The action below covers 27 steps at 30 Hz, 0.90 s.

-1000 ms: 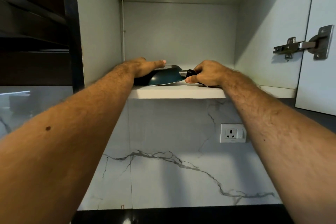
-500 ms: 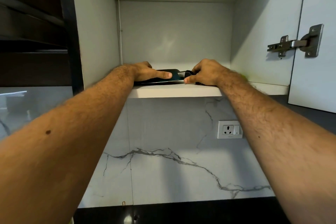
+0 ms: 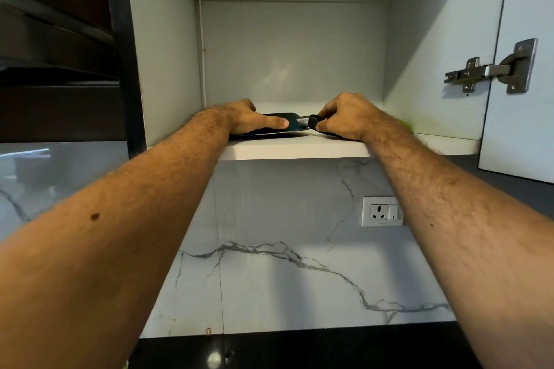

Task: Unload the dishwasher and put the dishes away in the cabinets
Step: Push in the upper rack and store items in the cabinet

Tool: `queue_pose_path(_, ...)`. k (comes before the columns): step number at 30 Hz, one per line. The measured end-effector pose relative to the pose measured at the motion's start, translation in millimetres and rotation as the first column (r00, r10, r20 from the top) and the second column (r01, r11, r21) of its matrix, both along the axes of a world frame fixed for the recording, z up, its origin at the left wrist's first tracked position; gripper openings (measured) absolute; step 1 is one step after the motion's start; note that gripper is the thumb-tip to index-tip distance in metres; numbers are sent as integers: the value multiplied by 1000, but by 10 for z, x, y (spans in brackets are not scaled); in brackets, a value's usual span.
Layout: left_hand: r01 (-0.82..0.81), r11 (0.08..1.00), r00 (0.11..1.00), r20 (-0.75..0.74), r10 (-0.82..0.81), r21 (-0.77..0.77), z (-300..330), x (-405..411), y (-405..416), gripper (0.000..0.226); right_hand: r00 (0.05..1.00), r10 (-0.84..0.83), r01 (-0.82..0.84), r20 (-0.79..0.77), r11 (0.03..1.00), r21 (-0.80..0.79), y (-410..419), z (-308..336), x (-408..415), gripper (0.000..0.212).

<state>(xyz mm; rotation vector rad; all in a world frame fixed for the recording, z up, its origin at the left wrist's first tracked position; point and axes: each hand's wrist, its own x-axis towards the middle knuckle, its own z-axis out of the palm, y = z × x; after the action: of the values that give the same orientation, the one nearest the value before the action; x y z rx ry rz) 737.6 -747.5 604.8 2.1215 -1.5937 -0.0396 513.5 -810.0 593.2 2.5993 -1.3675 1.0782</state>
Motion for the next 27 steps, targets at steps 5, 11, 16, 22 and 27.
queue_pose_path(5,-16,1000,1000,17,16,-1,10,29,-8,115,999,43,-43,-13,999,12,-24,7,-6,34)
queue_pose_path(11,-7,1000,1000,-10,7,-23,10,50,-34,106,1000,26,-26,-8,1000,5,53,11,8,34)
queue_pose_path(16,-10,999,1000,-11,10,-40,15,44,-55,98,1000,-23,23,19,1000,-18,105,15,17,32)
queue_pose_path(22,-12,999,1000,11,13,-43,12,48,-36,104,1000,15,-15,24,1000,-6,96,18,3,29)
queue_pose_path(27,-17,999,1000,16,18,-44,6,48,-33,110,997,65,-65,45,998,5,82,14,-1,26)
